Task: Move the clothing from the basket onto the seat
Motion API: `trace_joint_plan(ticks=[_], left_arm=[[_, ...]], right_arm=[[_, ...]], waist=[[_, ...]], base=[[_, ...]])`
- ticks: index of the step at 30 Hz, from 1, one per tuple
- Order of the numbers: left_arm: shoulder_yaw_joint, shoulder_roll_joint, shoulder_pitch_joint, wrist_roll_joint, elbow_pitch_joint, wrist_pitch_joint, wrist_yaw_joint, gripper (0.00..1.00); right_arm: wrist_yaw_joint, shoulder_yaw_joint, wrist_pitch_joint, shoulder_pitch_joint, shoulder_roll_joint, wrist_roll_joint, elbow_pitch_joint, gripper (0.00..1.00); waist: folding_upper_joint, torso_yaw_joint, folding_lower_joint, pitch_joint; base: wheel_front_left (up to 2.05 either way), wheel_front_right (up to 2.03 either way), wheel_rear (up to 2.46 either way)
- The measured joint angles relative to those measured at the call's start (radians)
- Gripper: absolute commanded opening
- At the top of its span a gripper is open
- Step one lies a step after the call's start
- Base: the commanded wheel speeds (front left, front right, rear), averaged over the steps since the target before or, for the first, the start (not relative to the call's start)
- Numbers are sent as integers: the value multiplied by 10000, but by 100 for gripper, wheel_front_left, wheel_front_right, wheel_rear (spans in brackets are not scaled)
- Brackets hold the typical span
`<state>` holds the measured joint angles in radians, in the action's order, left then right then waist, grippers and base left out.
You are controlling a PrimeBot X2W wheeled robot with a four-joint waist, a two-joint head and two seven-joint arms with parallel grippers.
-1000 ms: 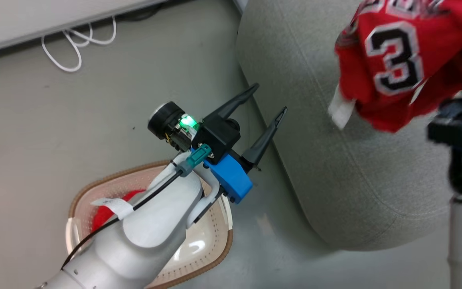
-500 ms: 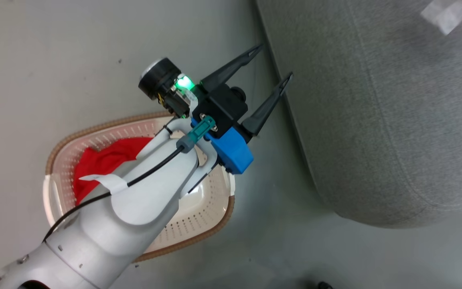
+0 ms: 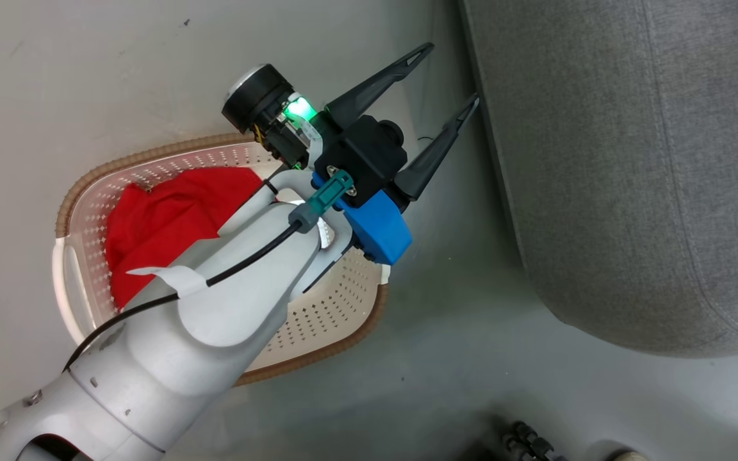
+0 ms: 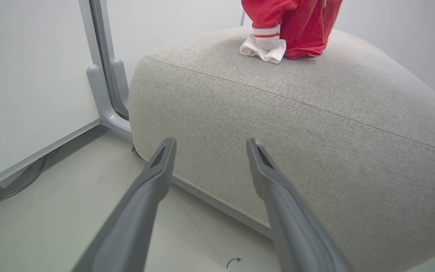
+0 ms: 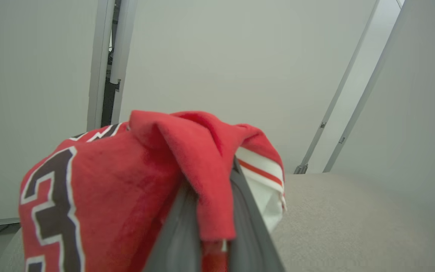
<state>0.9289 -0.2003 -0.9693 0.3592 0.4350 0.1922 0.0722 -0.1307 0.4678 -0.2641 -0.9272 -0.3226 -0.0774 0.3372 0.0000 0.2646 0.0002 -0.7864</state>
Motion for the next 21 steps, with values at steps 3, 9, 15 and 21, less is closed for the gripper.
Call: trace_joint_plan(ticks=[3,9,15,21], left_arm=[[73,69,-34,0,10,33,2,100],[98,132,-183,0,15,128,-12,100],[113,138,-242,17,109,205,-15,100],[117,167,-209,117,274,328,-59,100]], right_arm=[[0,345,0,15,25,105,876,0],[0,729,2,41,117,314,2452,0],[0,654,0,13,280,291,3643,22],[0,671,0,159,454,211,3350,100]], waist=[[0,-90,0,-45],[0,-194,-1,-98],[0,-201,-1,-94],[0,-189,-1,229]], base=[[0,0,0],[0,0,0],[0,0,0],[0,0,0]])
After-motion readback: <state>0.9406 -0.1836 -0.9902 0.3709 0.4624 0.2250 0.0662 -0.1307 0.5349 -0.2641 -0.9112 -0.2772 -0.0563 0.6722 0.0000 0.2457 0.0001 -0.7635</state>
